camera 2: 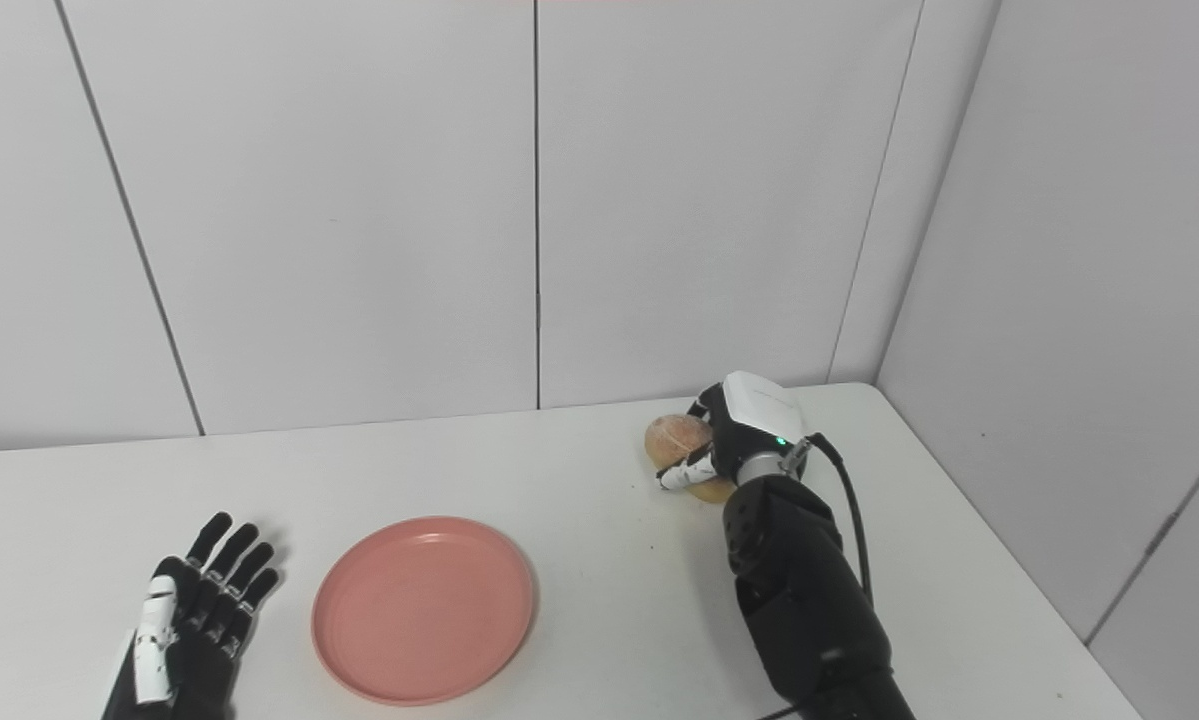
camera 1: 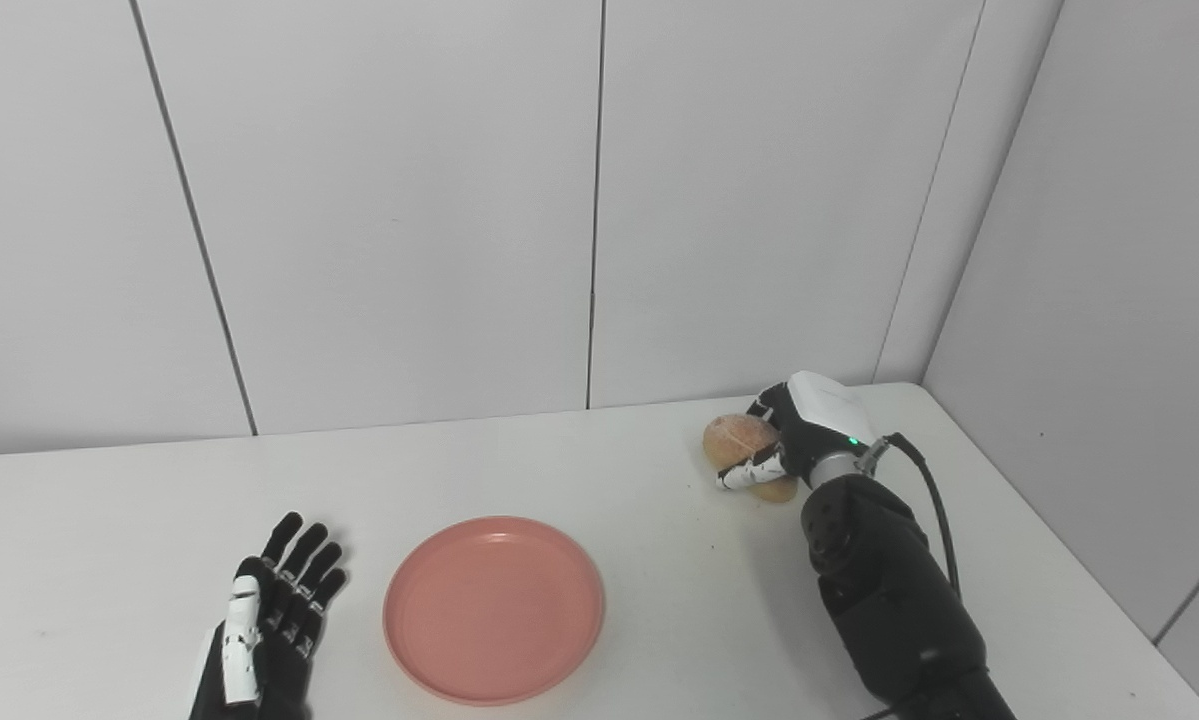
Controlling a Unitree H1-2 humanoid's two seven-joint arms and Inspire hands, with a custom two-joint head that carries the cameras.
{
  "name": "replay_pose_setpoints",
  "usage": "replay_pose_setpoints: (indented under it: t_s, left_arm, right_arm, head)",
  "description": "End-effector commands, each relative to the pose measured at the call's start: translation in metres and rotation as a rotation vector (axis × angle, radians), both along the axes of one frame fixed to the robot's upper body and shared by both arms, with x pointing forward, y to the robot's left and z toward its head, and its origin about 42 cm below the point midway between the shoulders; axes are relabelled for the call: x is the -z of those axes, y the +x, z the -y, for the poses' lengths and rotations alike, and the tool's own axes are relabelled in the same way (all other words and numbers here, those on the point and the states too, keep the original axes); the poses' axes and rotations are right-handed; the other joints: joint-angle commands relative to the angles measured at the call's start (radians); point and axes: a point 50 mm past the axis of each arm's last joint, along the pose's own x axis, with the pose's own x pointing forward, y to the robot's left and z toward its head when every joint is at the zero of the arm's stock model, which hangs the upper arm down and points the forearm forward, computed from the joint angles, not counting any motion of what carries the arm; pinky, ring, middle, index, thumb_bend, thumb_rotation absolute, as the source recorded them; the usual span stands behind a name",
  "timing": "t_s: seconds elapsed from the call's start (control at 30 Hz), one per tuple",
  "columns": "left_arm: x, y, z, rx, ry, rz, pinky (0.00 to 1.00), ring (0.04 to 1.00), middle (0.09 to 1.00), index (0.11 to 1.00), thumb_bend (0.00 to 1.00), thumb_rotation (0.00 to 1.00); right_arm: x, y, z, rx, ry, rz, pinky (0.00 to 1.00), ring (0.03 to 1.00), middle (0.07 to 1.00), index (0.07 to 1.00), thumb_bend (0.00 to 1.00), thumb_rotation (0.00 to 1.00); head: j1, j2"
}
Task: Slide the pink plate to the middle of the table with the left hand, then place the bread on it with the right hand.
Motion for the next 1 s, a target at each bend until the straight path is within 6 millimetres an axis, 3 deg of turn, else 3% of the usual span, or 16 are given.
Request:
replay_pose_setpoints:
  t_s: [0.0,0.13,0.3,0.53,0.87,0.97]
  left_arm:
    - [0.021,-0.012,0.004,-0.014,-0.001,-0.079,0.91,0.894,0.892,0.874,0.32,1.00]
    - [0.020,-0.013,0.008,-0.019,0.008,-0.076,0.91,0.891,0.889,0.872,0.32,1.00]
    - [0.019,-0.015,0.015,-0.017,0.008,-0.077,0.92,0.896,0.892,0.873,0.33,1.00]
    - [0.019,-0.018,0.026,-0.013,0.039,-0.059,0.92,0.897,0.899,0.877,0.35,1.00]
    - [0.014,-0.022,0.042,-0.030,0.060,-0.064,0.90,0.883,0.890,0.872,0.36,1.00]
    - [0.012,-0.023,0.047,-0.030,0.060,-0.067,0.90,0.885,0.891,0.871,0.36,1.00]
  right_arm:
    - [-0.031,-0.003,-0.006,-0.022,-0.010,0.092,0.33,0.406,0.467,0.485,0.49,0.15]
    - [-0.040,-0.010,-0.017,-0.056,-0.013,0.120,0.29,0.357,0.426,0.481,0.49,0.15]
    - [-0.049,-0.018,-0.034,-0.101,-0.012,0.163,0.30,0.381,0.447,0.484,0.49,0.14]
    - [-0.055,-0.025,-0.073,-0.216,-0.024,0.190,0.24,0.320,0.390,0.480,0.50,0.14]
    - [-0.042,-0.024,-0.122,-0.350,-0.116,0.176,0.28,0.353,0.442,0.492,0.50,0.14]
    - [-0.033,-0.023,-0.136,-0.389,-0.132,0.143,0.25,0.324,0.407,0.489,0.50,0.14]
  head:
    - [0.011,0.001]
    - [0.042,0.002]
    - [0.082,0.005]
    - [0.146,0.011]
    - [0.230,0.026]
    - [0.259,0.033]
